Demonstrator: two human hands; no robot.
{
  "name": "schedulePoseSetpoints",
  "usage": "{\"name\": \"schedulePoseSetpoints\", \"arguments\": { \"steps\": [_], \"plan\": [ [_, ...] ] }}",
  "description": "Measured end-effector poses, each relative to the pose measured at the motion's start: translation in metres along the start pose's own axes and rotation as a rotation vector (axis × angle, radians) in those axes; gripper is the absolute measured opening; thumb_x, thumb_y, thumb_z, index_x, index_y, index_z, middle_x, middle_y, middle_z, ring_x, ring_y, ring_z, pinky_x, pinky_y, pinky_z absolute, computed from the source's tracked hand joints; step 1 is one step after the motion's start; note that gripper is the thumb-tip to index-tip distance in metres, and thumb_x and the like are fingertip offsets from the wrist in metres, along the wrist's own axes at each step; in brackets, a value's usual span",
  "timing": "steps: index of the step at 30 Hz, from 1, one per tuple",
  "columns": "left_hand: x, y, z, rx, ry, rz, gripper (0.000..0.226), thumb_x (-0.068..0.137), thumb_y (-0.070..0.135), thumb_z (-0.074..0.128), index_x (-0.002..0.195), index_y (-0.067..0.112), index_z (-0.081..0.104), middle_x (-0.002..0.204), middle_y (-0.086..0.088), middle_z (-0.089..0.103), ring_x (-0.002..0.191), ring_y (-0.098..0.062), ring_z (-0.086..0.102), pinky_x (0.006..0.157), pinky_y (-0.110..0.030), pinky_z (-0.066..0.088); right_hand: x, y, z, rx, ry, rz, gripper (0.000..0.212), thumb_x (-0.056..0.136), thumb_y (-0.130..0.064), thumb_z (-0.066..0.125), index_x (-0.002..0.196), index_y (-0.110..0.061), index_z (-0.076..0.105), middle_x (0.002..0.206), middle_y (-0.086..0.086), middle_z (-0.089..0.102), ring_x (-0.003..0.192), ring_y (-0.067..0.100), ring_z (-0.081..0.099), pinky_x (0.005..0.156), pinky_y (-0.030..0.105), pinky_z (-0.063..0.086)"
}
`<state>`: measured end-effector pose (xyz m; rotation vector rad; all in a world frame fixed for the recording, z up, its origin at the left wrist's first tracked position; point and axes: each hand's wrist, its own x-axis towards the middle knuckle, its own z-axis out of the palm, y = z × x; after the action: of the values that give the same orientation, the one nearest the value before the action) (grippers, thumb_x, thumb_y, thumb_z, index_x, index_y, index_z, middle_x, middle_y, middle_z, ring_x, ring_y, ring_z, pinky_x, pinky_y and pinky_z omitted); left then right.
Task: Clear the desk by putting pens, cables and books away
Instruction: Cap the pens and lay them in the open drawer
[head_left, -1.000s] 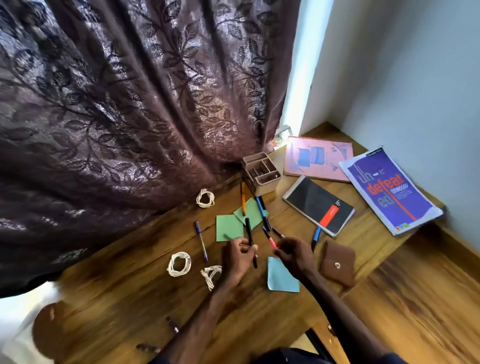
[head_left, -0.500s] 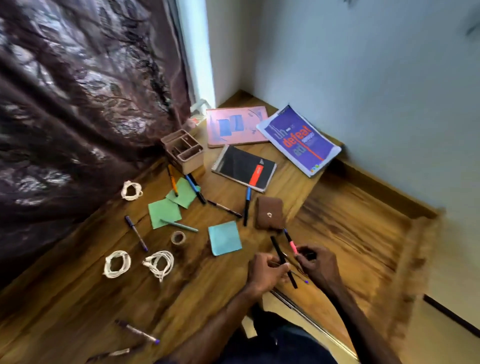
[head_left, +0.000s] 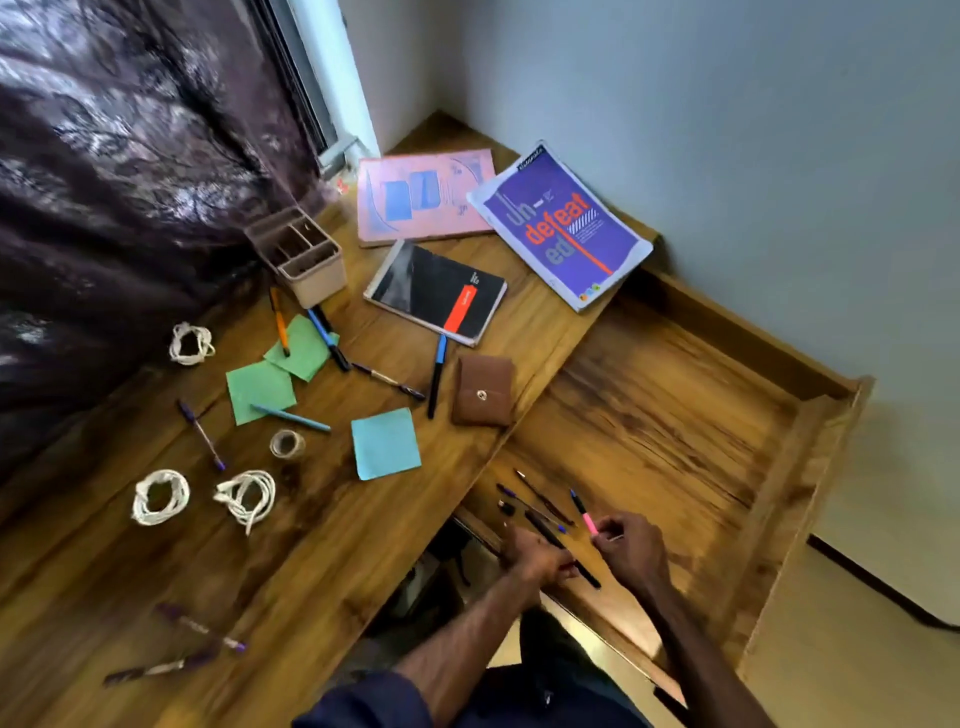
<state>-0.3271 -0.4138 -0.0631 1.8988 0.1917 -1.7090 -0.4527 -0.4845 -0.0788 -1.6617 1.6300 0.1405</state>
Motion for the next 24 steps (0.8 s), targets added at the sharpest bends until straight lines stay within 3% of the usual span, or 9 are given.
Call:
{"name": "schedulePoseSetpoints", "arguments": {
  "steps": [2, 6, 8, 10, 14, 17, 20, 24],
  "plan": [
    [0.006, -0.005, 0.018, 0.003, 0.047, -0.030, 0.039, 0.086, -0.003, 0.074, 0.120, -0.010, 0.056, 0.103, -0.023, 0.072, 0.080, -0.029, 0.077, 0.058, -0.026, 0.062, 0.006, 0.011, -0.001, -0.057, -0.022, 0.015, 0.010, 0.080, -0.013, 0.072, 0.080, -0.020, 0.079, 0.078, -0.005, 0.075, 0.068, 0.012, 0.069, 0.062, 0.027, 0.052],
    [0.019, -0.017, 0.050, -0.006, 0.098, -0.059, 0.029, 0.086, -0.008, 0.072, 0.112, -0.005, 0.060, 0.116, -0.026, 0.069, 0.095, -0.035, 0.074, 0.044, -0.022, 0.057, 0.017, 0.033, -0.004, -0.149, -0.064, 0.053, 0.014, 0.081, -0.011, 0.066, 0.079, -0.019, 0.078, 0.071, -0.002, 0.071, 0.059, 0.013, 0.062, 0.047, 0.021, 0.038],
    [0.026, -0.022, 0.063, 0.000, 0.132, -0.032, 0.033, 0.087, -0.008, 0.070, 0.118, -0.003, 0.059, 0.127, -0.027, 0.064, 0.105, -0.037, 0.071, 0.069, -0.031, 0.064, 0.024, 0.041, -0.006, -0.169, -0.081, 0.060, 0.016, 0.082, -0.012, 0.064, 0.082, -0.020, 0.077, 0.074, 0.000, 0.072, 0.061, 0.016, 0.063, 0.048, 0.021, 0.035],
    [0.034, -0.024, 0.076, 0.045, 0.145, -0.019, 0.048, 0.090, -0.004, 0.068, 0.135, -0.003, 0.053, 0.136, -0.023, 0.059, 0.112, -0.036, 0.068, 0.091, -0.037, 0.060, 0.030, 0.047, -0.007, -0.192, -0.109, 0.071, 0.016, 0.082, -0.011, 0.063, 0.081, -0.021, 0.075, 0.077, 0.001, 0.072, 0.067, 0.020, 0.066, 0.056, 0.023, 0.041],
    [0.041, -0.026, 0.091, -0.023, 0.187, -0.079, 0.033, 0.089, -0.004, 0.068, 0.121, -0.005, 0.064, 0.114, -0.019, 0.072, 0.087, -0.029, 0.076, 0.071, -0.039, 0.065, 0.041, 0.054, -0.008, -0.247, -0.140, 0.076, 0.017, 0.083, -0.010, 0.061, 0.082, -0.020, 0.075, 0.078, 0.002, 0.072, 0.071, 0.022, 0.068, 0.061, 0.028, 0.050],
    [0.041, -0.029, 0.099, -0.102, 0.027, -0.059, 0.040, 0.096, 0.001, 0.059, 0.136, 0.003, 0.051, 0.127, -0.020, 0.066, 0.089, -0.022, 0.072, 0.069, -0.029, 0.064, 0.047, 0.059, -0.008, -0.275, -0.162, 0.069, 0.016, 0.085, -0.011, 0.063, 0.081, -0.022, 0.074, 0.077, 0.000, 0.072, 0.070, 0.020, 0.069, 0.064, 0.033, 0.059],
    [0.045, -0.027, 0.102, -0.060, 0.198, -0.138, 0.018, 0.090, -0.004, 0.067, 0.108, -0.004, 0.067, 0.108, -0.021, 0.074, 0.083, -0.028, 0.076, 0.047, -0.027, 0.060, 0.051, 0.067, -0.009, -0.288, -0.171, 0.031, 0.011, 0.085, -0.014, 0.068, 0.087, -0.023, 0.075, 0.081, -0.001, 0.074, 0.074, 0.018, 0.069, 0.067, 0.031, 0.058],
    [0.054, -0.030, 0.109, -0.007, 0.221, -0.146, 0.013, 0.088, -0.001, 0.072, 0.101, -0.001, 0.071, 0.095, -0.015, 0.076, 0.076, -0.025, 0.077, 0.053, -0.030, 0.063, 0.052, 0.075, -0.009, -0.324, -0.177, -0.040, 0.008, 0.086, -0.018, 0.072, 0.092, -0.024, 0.074, 0.086, -0.003, 0.075, 0.082, 0.018, 0.072, 0.075, 0.033, 0.060]
  ]
}}
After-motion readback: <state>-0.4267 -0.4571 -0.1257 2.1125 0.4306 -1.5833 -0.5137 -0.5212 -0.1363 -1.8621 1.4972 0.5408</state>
